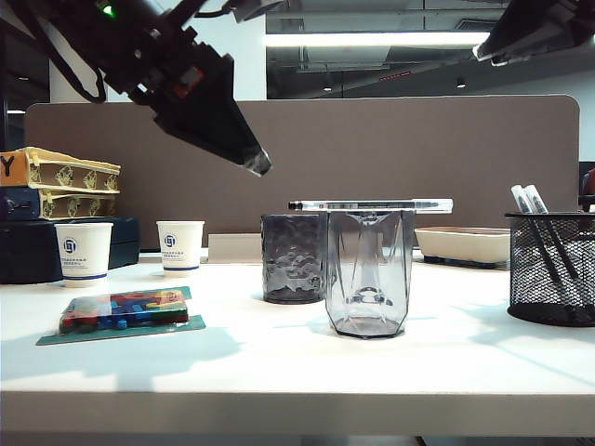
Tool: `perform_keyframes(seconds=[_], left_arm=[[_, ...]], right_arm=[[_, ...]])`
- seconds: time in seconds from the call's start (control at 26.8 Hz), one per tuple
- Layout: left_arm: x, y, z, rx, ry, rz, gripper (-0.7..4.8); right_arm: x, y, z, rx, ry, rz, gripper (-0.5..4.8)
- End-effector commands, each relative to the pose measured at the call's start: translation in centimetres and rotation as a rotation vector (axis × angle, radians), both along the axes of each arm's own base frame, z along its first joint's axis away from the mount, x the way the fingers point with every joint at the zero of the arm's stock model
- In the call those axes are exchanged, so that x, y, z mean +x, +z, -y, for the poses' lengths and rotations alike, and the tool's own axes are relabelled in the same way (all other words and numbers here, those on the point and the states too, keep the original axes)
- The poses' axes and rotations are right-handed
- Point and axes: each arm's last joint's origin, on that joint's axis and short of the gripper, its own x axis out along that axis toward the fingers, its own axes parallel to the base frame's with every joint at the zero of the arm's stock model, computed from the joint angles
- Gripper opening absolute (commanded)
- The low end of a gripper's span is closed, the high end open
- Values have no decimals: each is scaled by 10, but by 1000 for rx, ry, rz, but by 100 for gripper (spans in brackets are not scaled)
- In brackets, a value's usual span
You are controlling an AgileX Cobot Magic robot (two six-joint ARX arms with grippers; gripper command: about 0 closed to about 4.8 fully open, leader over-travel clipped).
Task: Pick up one pen and put it in the pen container.
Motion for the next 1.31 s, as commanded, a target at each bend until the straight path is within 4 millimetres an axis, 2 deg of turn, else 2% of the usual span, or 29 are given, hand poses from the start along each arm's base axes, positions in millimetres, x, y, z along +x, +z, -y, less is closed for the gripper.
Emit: perform_keyframes(seconds=[0.04, 0.6, 1.08, 1.31], left_arm=[[3, -3, 5, 18, 4, 12, 229], [24, -7, 29, 126, 25, 34, 229], [17, -12, 42, 184, -23, 53, 229], [21, -13, 50, 237, 0, 83, 229]], right_arm=[[0, 2, 0, -7, -5, 14, 109], [0, 3, 0, -13, -18, 17, 109], [1, 3, 1, -52, -50, 36, 109], [1, 2, 1, -53, -53, 28, 109]])
